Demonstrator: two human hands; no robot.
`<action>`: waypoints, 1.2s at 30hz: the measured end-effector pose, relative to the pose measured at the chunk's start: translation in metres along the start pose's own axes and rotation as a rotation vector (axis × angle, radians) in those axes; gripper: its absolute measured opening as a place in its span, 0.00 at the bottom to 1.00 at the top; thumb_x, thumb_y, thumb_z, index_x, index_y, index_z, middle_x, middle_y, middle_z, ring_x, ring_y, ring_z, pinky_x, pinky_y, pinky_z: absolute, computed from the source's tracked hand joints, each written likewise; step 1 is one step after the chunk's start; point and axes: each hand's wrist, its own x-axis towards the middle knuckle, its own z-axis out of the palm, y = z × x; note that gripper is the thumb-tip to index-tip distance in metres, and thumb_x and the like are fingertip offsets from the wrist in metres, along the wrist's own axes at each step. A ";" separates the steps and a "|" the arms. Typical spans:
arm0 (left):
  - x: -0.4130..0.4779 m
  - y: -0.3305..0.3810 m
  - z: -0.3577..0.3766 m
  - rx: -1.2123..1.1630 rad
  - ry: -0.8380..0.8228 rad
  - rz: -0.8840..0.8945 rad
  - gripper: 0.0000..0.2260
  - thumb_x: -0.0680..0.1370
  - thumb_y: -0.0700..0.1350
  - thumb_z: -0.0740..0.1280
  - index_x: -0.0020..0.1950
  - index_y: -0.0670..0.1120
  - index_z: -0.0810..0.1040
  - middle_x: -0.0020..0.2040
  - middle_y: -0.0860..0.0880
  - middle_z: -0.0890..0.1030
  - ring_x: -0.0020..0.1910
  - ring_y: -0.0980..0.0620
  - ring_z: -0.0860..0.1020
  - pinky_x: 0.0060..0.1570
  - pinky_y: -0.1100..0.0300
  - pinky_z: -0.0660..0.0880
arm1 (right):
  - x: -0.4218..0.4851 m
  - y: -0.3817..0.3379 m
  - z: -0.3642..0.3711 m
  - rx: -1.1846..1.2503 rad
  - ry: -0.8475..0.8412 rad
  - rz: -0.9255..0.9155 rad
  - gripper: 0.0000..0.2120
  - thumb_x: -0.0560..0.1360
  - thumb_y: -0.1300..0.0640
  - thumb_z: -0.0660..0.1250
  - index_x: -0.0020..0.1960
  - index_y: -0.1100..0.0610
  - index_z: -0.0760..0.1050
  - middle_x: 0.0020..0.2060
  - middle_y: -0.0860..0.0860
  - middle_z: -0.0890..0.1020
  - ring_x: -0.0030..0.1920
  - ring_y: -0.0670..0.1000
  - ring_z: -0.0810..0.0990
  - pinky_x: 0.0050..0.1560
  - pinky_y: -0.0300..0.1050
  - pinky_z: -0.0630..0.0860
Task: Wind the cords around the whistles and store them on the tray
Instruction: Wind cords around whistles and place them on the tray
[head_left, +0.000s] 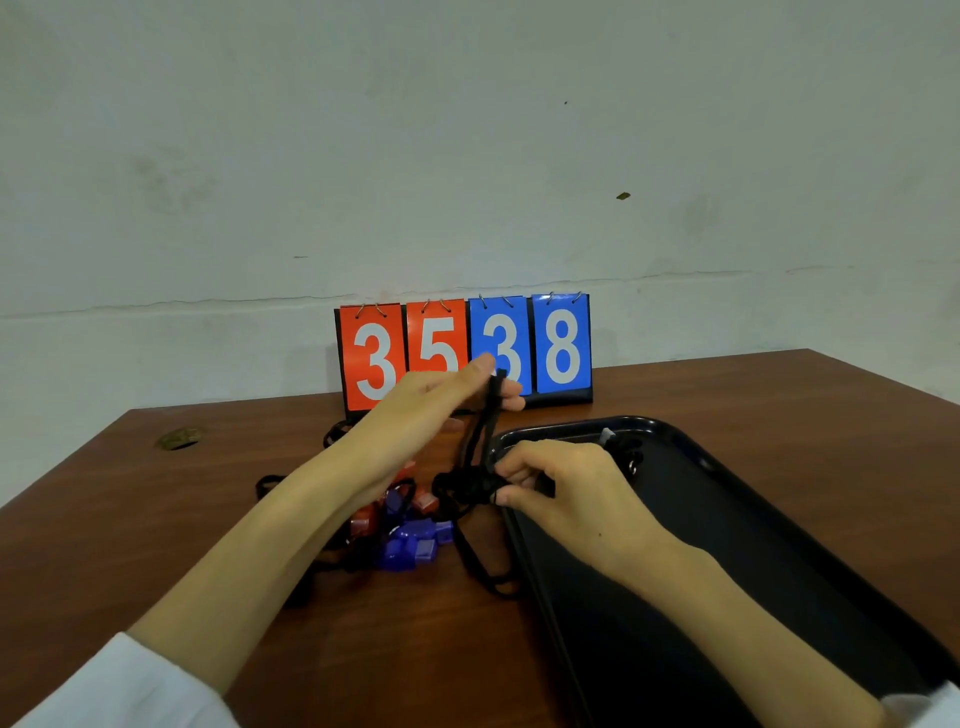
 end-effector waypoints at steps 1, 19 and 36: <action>0.001 0.003 0.000 -0.039 0.033 -0.035 0.21 0.80 0.57 0.52 0.58 0.49 0.80 0.54 0.55 0.83 0.60 0.58 0.76 0.64 0.54 0.67 | 0.000 -0.001 0.000 0.010 -0.001 -0.017 0.07 0.72 0.56 0.70 0.50 0.52 0.79 0.43 0.44 0.81 0.44 0.41 0.79 0.49 0.36 0.76; 0.017 -0.044 -0.006 -0.774 -0.041 -0.253 0.15 0.79 0.37 0.58 0.62 0.48 0.75 0.55 0.44 0.83 0.49 0.49 0.83 0.44 0.55 0.81 | 0.002 -0.005 -0.006 0.309 0.005 0.183 0.05 0.71 0.59 0.71 0.46 0.51 0.79 0.38 0.46 0.83 0.43 0.41 0.80 0.51 0.32 0.75; 0.023 -0.050 -0.038 -0.964 0.002 -0.005 0.28 0.69 0.52 0.72 0.66 0.44 0.74 0.63 0.47 0.79 0.62 0.48 0.77 0.59 0.49 0.75 | 0.006 0.005 -0.013 0.581 -0.036 0.598 0.05 0.73 0.61 0.68 0.39 0.55 0.80 0.34 0.49 0.84 0.35 0.43 0.80 0.41 0.35 0.76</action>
